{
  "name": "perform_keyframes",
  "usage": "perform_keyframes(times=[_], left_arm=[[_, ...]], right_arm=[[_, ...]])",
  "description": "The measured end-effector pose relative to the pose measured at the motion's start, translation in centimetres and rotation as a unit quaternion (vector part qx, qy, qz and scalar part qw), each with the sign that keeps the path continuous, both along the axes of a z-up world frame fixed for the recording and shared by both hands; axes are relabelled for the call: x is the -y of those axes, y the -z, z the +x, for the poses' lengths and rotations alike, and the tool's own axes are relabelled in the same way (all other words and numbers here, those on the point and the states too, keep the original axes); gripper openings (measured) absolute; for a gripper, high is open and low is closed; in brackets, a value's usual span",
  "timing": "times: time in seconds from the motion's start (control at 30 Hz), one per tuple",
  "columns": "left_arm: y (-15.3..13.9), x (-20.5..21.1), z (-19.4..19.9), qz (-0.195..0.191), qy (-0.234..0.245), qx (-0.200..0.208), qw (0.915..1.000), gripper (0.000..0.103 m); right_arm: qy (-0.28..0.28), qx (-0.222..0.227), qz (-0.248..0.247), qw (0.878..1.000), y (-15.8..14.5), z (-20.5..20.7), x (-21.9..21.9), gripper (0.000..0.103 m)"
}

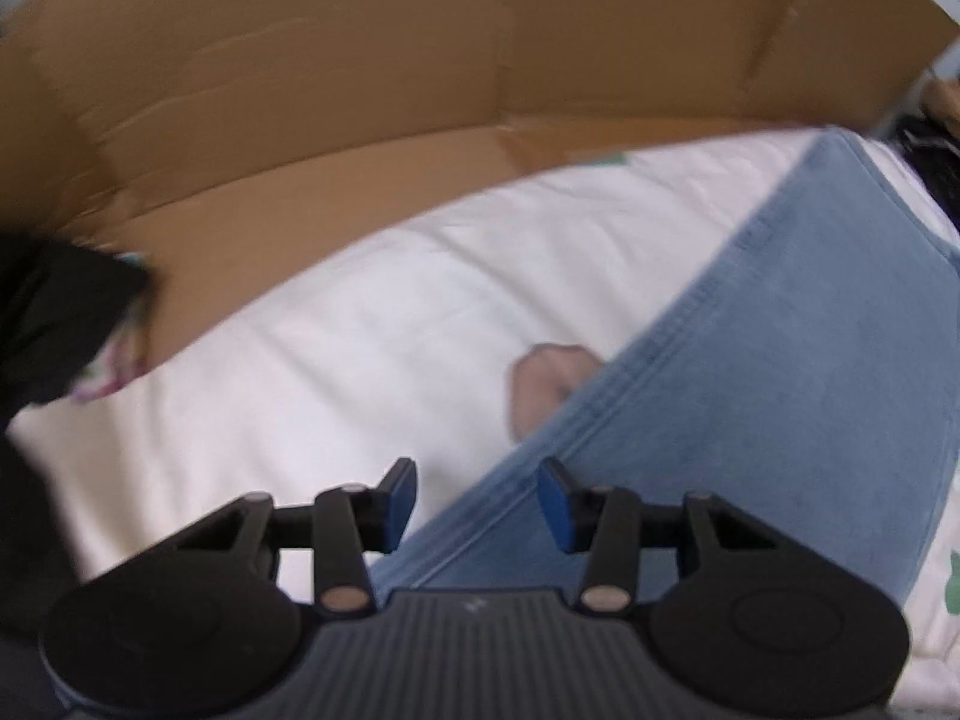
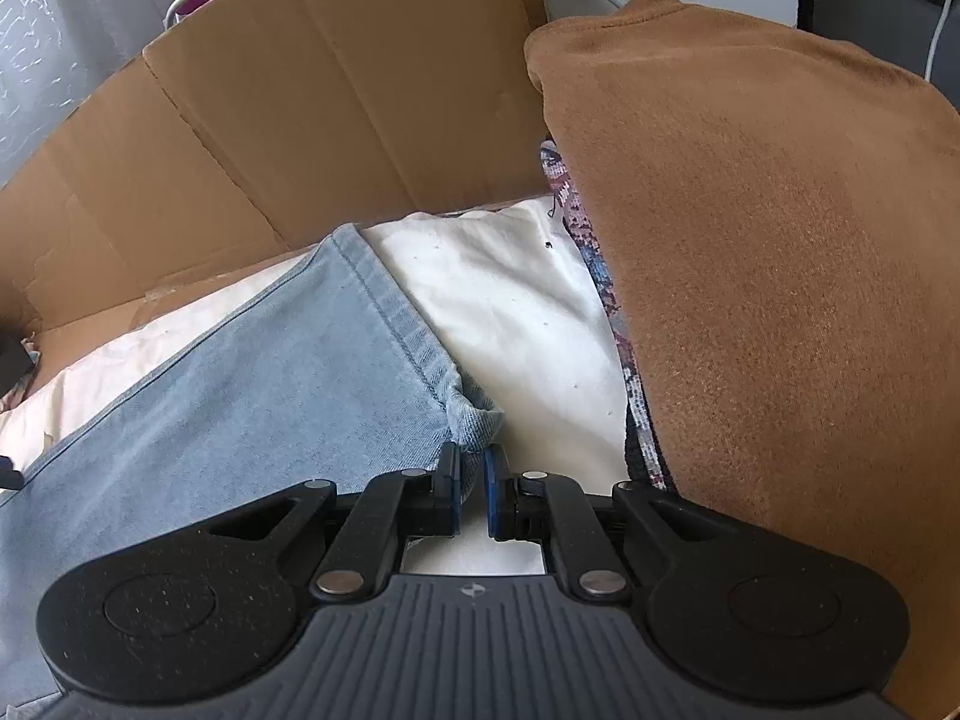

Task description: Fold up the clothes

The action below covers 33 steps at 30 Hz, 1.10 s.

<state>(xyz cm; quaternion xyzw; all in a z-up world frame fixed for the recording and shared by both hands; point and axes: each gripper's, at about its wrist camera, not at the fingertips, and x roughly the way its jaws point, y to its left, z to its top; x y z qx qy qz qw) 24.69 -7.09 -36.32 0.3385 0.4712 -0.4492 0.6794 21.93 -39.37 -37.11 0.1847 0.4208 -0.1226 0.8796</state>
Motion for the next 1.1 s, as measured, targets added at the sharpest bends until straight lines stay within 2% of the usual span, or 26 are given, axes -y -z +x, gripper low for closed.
perform_keyframes(times=[0.23, 0.33, 0.37, 0.4, 0.47, 0.57, 0.73, 0.83, 0.93, 1.07, 1.1], left_arm=[[0.9, 0.8, -0.7, 0.014, 0.047, -0.031, 0.9983, 0.047], [1.2, 0.9, -0.8, 0.017, 0.060, -0.044, 0.9971, 0.042], [1.4, 1.0, -0.9, 0.021, 0.062, -0.043, 0.9970, 0.034], [1.6, 1.2, -0.9, 0.025, 0.064, -0.039, 0.9969, 0.016], [1.7, 1.6, -1.2, 0.028, 0.072, -0.033, 0.9965, 0.009], [1.3, 1.6, -1.8, 0.024, 0.082, -0.014, 0.9963, 0.005], [0.4, 0.9, -1.4, -0.006, 0.066, -0.001, 0.9978, 0.004], [1.5, 1.0, -1.5, -0.003, 0.053, 0.003, 0.9986, 0.005], [2.2, 1.3, -1.7, 0.002, 0.041, 0.015, 0.9990, 0.012], [0.8, 0.7, -1.4, 0.005, 0.013, 0.025, 0.9996, 0.023], [0.4, 0.5, -1.4, 0.005, 0.004, 0.029, 0.9996, 0.021]], right_arm=[[-0.005, 0.002, 0.005, 1.000, -0.1, -0.3, 0.1, 0.007], [-0.007, -0.003, 0.010, 1.000, 0.2, -0.2, 0.1, 0.007], [-0.008, -0.005, 0.010, 1.000, 0.3, -0.1, 0.1, 0.007], [-0.010, -0.007, 0.010, 1.000, 0.4, -0.1, 0.0, 0.007], [-0.017, -0.007, 0.004, 1.000, 0.4, -0.1, -0.2, 0.007], [-0.014, 0.000, 0.005, 1.000, 0.2, -0.3, 0.0, 0.006], [-0.014, 0.005, -0.004, 1.000, -0.3, -0.5, -0.2, 0.006], [-0.013, -0.002, -0.009, 1.000, -0.1, -0.4, -0.3, 0.006], [-0.006, -0.015, -0.010, 1.000, 0.5, -0.1, -0.2, 0.007], [0.000, -0.019, -0.020, 1.000, -0.2, -0.3, -0.6, 0.011], [-0.001, -0.014, -0.022, 1.000, -0.6, -0.4, -0.6, 0.012]])
